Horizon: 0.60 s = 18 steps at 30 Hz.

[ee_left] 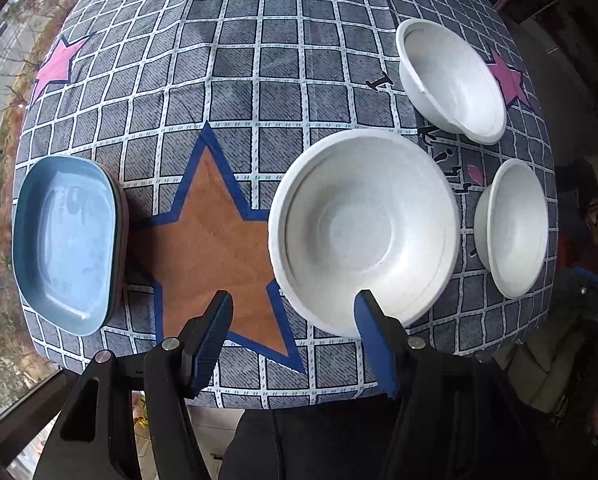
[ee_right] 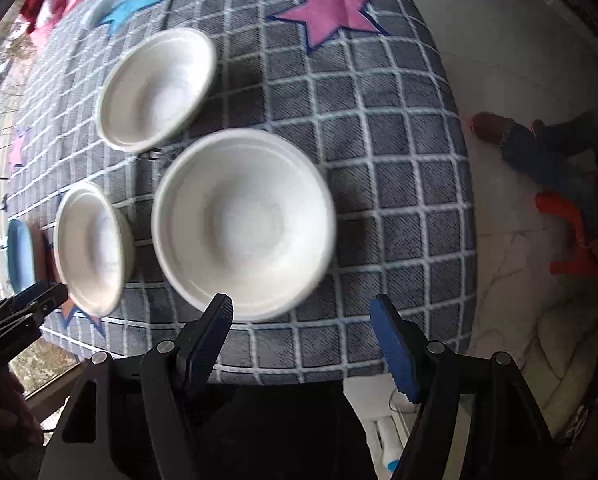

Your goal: Organize plates and bowls

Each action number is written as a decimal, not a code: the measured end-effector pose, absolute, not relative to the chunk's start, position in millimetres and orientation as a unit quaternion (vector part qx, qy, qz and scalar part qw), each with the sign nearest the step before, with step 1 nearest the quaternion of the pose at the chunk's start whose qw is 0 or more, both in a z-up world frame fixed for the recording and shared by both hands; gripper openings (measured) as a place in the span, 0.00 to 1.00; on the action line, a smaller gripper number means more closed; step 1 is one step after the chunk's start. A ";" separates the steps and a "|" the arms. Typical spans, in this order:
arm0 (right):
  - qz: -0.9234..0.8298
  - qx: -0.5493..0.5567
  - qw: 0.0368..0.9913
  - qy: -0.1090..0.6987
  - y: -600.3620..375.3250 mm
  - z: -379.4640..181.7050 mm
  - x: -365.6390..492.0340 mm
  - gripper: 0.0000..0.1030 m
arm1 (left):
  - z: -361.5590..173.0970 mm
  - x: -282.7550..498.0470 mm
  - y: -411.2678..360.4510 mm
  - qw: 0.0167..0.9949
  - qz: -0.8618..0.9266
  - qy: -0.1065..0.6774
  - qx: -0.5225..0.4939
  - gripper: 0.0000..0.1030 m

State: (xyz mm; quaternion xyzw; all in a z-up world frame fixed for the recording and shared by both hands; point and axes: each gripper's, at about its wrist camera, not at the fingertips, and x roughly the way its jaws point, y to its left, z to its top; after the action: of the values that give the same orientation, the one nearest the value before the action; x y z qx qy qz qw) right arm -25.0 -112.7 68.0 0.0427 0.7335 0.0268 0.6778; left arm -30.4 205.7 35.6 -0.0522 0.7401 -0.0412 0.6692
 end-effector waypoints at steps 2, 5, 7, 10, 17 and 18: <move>0.065 0.027 0.683 0.727 -95.2 72.2 -19.5 0.70 | 31.7 -31.0 204.2 0.664 -0.043 0.745 -0.051 0.65; 0.120 -0.008 0.697 0.707 -61.3 77.2 -9.6 0.70 | 21.3 -34.0 203.5 0.652 -0.039 0.755 -0.057 0.65; 0.140 -0.006 0.700 0.701 -44.3 76.3 -3.2 0.70 | 16.5 -34.7 208.0 0.649 -0.030 0.758 -0.063 0.65; 0.164 -0.028 0.700 0.695 -15.5 71.7 8.8 0.70 | 8.9 -36.6 216.7 0.642 -0.015 0.763 -0.071 0.65; 0.185 -0.102 0.679 0.703 27.3 48.5 16.8 0.66 | 7.3 -27.7 217.2 0.648 -0.025 0.759 -0.058 0.65; 0.188 -0.107 0.676 0.704 29.2 47.1 15.9 0.64 | 8.1 -25.9 216.7 0.648 -0.031 0.759 -0.056 0.65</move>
State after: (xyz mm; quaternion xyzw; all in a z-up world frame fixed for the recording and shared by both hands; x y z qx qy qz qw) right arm 15.9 29.2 47.1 -0.1075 0.7040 0.1885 0.6762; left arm -25.9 216.7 8.1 -0.0561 0.7587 -0.0308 0.6483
